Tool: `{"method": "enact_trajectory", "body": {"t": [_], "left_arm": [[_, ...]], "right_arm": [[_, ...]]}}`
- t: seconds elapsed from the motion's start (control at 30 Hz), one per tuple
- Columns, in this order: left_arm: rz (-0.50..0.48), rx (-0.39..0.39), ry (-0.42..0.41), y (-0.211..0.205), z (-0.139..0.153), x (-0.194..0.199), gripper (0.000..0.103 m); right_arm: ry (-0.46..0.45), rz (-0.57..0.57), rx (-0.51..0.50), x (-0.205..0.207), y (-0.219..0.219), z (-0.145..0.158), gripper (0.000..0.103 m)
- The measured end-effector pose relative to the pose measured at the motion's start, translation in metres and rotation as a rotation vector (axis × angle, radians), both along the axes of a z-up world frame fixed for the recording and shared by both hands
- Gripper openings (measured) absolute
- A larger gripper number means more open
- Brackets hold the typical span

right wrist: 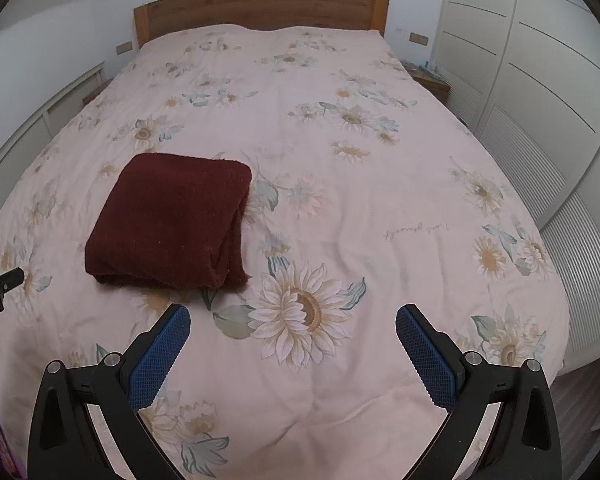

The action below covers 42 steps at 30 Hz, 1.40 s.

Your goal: Fold small clothes

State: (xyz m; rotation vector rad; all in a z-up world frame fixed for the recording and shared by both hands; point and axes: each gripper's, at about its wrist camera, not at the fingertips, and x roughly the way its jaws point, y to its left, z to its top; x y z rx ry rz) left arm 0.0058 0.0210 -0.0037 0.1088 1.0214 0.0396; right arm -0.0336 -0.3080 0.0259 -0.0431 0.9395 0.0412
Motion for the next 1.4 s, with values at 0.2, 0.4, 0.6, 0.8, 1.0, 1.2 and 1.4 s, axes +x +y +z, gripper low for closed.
{"method": "enact_trajectory", "body": {"t": [0.2,0.4,0.6,0.8,1.0,1.2,1.4], "left_arm": [[0.001,0.0,0.0,-0.0008,-0.0009,-0.0014,0.102],[0.001,0.0,0.002,-0.0024,-0.0011,-0.0027,0.102],[-0.014,0.0,0.004,-0.0015,-0.0009,-0.0035,0.102],[-0.028,0.014,-0.003,0.0001,0.0018,-0.0022,0.102],[-0.034,0.014,-0.005,-0.0008,0.0033,-0.0018,0.102],[-0.054,0.009,-0.001,0.0008,0.0035,-0.0015,0.102],[-0.061,0.007,0.0,0.0022,0.0032,-0.0009,0.102]], "right_arm": [[0.003,0.011,-0.005,0.0007,0.0015,-0.0002,0.103],[0.009,0.021,-0.01,0.0011,0.0024,-0.0007,0.103],[0.013,0.027,-0.012,0.0013,0.0032,-0.0004,0.103],[0.008,0.029,-0.014,0.0017,0.0039,0.0005,0.103],[0.008,0.03,-0.014,0.002,0.0035,0.0006,0.103],[0.007,0.024,-0.011,0.0026,0.0018,0.0006,0.103],[0.009,0.019,-0.008,0.0029,-0.0006,-0.0009,0.103]]}}
